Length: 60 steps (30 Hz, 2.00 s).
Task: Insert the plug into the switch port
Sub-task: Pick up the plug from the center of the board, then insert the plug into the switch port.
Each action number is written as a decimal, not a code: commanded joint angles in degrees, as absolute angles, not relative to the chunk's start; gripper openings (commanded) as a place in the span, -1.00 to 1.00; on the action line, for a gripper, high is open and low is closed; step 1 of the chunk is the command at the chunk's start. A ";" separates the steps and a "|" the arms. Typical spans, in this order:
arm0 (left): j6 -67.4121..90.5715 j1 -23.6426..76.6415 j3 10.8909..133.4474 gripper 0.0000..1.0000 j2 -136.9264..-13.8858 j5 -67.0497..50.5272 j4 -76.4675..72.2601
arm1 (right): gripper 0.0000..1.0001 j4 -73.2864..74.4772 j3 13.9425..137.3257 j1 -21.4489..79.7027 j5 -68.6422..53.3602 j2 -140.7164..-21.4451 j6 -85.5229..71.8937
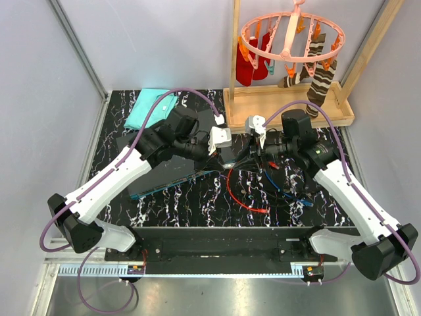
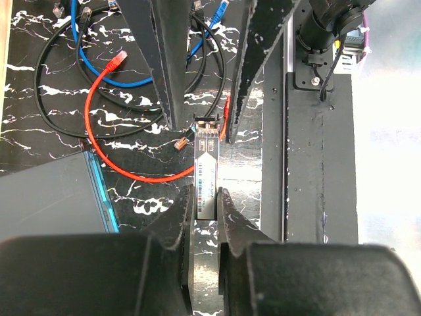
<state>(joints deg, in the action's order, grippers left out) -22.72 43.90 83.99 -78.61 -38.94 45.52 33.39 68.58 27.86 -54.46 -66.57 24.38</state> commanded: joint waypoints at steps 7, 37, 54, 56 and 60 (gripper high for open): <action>-22.94 43.86 86.75 -1.00 -78.49 -41.13 44.82 | -0.21 34.98 71.37 29.00 -54.23 -67.23 24.79; -0.20 25.42 66.19 0.92 -61.53 -17.07 25.85 | -1.00 0.82 44.93 43.58 -25.39 -64.95 2.76; 19.34 12.57 60.29 0.98 -76.89 -2.29 14.24 | -1.00 -65.01 29.44 64.77 26.36 -99.37 -3.07; 18.11 12.22 62.91 0.98 -80.92 -0.89 14.15 | -1.00 -70.12 30.05 65.04 28.12 -102.47 -3.78; 15.91 11.43 68.54 0.98 -87.79 1.93 14.33 | -1.00 -74.00 30.93 65.39 34.08 -106.52 -2.82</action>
<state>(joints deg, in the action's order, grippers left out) 17.39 12.21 61.56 -83.81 -2.28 18.59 -60.36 29.39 64.88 23.38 -105.03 -2.90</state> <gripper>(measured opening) 0.985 0.062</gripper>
